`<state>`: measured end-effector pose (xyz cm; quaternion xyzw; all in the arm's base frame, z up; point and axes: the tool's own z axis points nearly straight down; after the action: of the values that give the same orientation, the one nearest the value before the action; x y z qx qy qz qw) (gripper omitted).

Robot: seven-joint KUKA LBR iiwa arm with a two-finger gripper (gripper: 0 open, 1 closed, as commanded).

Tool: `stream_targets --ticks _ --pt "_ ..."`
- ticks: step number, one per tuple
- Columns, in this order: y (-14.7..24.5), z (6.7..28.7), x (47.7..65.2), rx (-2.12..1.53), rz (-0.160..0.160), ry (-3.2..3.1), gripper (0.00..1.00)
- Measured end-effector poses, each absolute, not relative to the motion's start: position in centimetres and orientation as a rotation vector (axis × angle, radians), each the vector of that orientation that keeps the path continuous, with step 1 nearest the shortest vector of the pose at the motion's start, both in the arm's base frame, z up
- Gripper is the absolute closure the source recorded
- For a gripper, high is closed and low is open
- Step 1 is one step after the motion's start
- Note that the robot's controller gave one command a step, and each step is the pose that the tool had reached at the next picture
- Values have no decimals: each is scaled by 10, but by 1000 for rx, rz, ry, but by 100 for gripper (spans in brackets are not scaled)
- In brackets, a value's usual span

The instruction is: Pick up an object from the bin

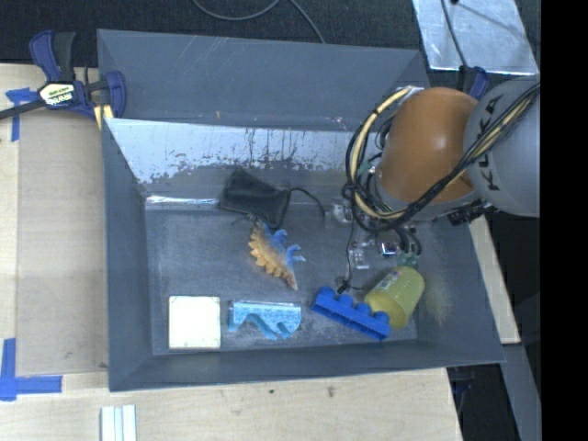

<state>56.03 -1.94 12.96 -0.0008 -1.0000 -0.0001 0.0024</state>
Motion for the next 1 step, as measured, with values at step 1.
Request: stream_targets --ticks 1 --pt "-19 134 562 -2 0 -3145 0"
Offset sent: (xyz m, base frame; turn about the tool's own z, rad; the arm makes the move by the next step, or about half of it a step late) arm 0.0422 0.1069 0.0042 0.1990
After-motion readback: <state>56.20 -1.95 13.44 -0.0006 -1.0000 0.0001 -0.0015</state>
